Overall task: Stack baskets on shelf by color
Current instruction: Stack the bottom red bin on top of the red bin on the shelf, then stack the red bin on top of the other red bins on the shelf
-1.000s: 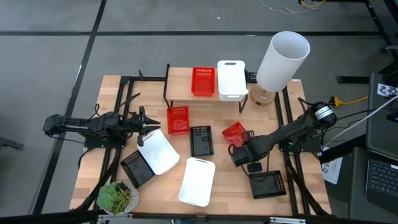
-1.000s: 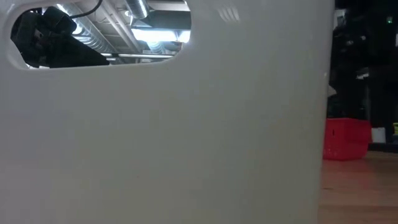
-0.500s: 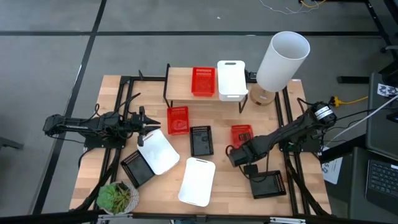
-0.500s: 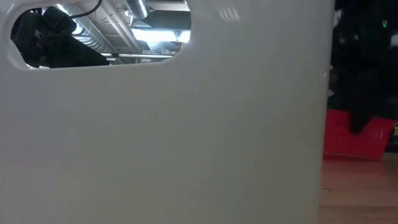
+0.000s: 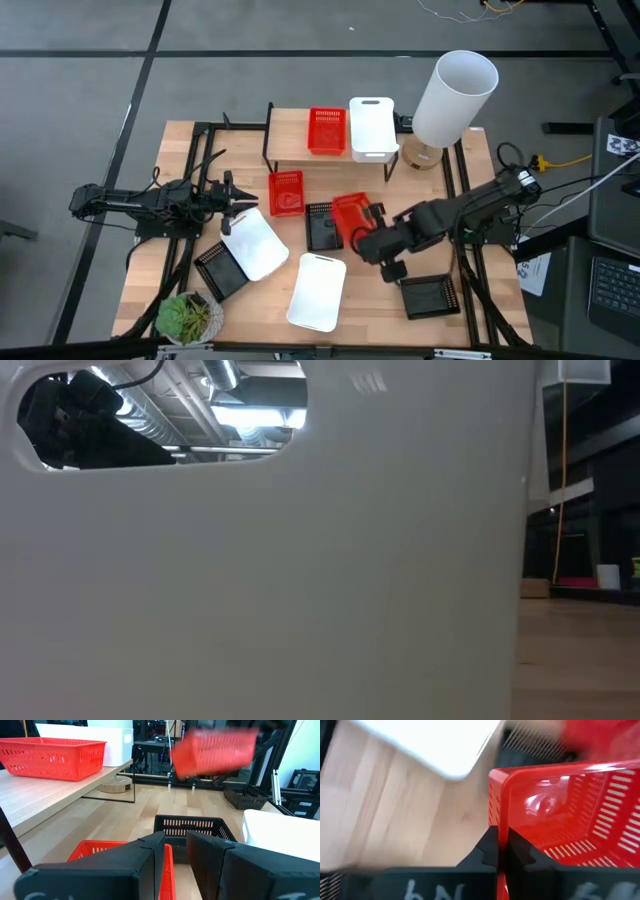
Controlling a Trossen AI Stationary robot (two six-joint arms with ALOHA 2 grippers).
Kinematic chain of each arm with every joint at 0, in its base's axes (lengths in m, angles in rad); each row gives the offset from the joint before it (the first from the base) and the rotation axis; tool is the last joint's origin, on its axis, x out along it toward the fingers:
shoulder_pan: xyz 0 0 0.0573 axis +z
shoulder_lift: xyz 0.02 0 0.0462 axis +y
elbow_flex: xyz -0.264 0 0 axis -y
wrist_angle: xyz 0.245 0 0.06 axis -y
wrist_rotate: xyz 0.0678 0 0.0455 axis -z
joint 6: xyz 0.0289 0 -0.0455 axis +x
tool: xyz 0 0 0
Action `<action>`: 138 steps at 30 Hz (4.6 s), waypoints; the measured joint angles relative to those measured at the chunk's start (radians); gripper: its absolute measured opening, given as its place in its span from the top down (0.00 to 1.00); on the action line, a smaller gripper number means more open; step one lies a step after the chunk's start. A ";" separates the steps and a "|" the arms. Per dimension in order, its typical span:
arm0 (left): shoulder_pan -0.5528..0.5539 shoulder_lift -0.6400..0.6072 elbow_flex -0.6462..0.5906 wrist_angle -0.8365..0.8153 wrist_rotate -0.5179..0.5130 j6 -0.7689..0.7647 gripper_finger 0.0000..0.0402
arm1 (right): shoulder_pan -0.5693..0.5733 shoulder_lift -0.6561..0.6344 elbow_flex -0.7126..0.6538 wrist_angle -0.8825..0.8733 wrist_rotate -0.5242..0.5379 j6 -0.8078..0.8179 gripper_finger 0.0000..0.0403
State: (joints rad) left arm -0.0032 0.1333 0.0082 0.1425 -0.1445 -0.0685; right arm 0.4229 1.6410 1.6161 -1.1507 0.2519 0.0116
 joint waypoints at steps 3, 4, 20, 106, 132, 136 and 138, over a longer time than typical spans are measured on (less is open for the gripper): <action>0.000 0.000 0.000 0.000 0.000 0.000 0.82 | -0.024 0.000 0.097 0.081 0.160 -0.137 0.99; 0.000 0.000 0.000 0.000 0.000 0.000 0.82 | -0.039 0.000 0.123 0.115 0.221 -0.180 1.00; 0.000 0.000 0.000 0.000 0.000 0.000 0.82 | -0.593 0.071 0.195 0.559 0.181 -0.489 1.00; 0.000 0.000 0.000 0.000 -0.004 0.000 0.82 | -0.472 0.433 0.212 0.535 -0.455 -0.249 0.68; 0.000 0.000 0.000 0.000 -0.004 0.000 0.82 | -0.471 0.540 -0.039 0.922 -0.373 -0.259 0.68; 0.000 0.000 0.000 0.000 -0.004 0.000 0.82 | -0.471 0.545 -0.010 0.881 -0.373 -0.251 0.72; 0.000 0.000 0.000 0.000 -0.004 0.000 0.82 | -0.471 0.543 0.013 0.842 -0.373 -0.251 0.77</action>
State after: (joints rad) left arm -0.0032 0.1330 0.0079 0.1425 -0.1486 -0.0681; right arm -0.0479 2.1844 1.6294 -0.3083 -0.1212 -0.2389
